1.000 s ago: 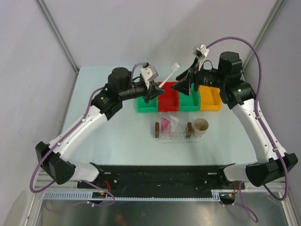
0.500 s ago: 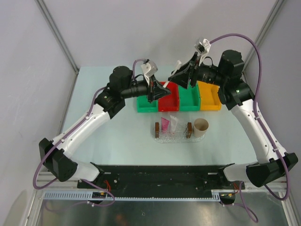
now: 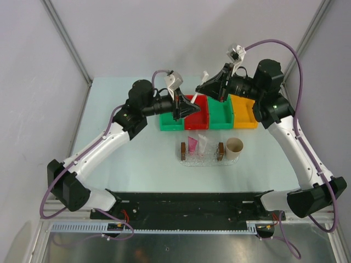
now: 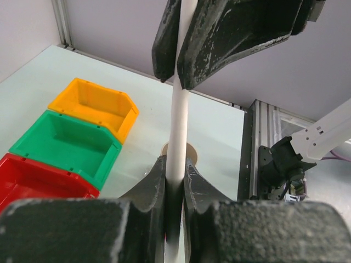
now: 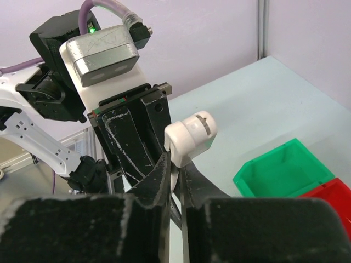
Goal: Prepare toiletry sets of a toothbrush and toothpaste on the tray
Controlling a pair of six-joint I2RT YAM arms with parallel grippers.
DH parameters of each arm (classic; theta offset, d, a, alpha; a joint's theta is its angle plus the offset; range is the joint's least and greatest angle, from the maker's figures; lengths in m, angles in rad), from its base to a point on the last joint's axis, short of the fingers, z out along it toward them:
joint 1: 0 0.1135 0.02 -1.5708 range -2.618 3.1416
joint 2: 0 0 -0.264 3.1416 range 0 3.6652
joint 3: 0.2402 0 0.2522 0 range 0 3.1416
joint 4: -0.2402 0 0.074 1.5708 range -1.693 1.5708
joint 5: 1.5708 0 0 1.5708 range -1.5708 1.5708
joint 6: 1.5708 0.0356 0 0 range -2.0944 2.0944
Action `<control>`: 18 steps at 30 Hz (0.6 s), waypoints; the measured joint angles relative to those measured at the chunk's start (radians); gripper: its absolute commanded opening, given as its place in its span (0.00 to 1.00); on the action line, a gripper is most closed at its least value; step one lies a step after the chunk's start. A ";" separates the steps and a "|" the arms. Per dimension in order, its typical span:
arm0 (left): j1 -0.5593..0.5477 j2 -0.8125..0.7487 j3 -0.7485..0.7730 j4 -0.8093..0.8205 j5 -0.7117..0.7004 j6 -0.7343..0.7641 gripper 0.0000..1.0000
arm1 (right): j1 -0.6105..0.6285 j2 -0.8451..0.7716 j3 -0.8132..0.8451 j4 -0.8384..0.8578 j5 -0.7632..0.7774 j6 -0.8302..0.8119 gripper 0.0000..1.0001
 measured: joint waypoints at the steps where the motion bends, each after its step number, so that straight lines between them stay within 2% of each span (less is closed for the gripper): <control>1: 0.000 0.000 -0.003 0.000 -0.002 0.002 0.26 | 0.000 0.000 -0.002 0.001 -0.003 0.007 0.01; 3: 0.000 0.000 -0.007 0.005 -0.009 0.003 0.39 | 0.001 0.000 -0.003 0.000 -0.008 0.012 0.00; 8: 0.000 0.000 -0.011 0.011 -0.034 0.026 0.64 | -0.003 0.000 -0.003 -0.006 0.015 -0.004 0.00; 9: 0.000 -0.001 -0.016 0.012 -0.040 0.032 0.73 | -0.006 -0.002 -0.003 -0.011 0.024 -0.007 0.00; 12: 0.000 -0.005 -0.030 0.008 -0.065 0.055 0.85 | -0.016 -0.006 -0.003 -0.026 0.053 -0.026 0.00; 18: 0.012 -0.031 -0.055 -0.016 -0.138 0.106 0.96 | -0.036 -0.026 -0.003 -0.097 0.133 -0.095 0.00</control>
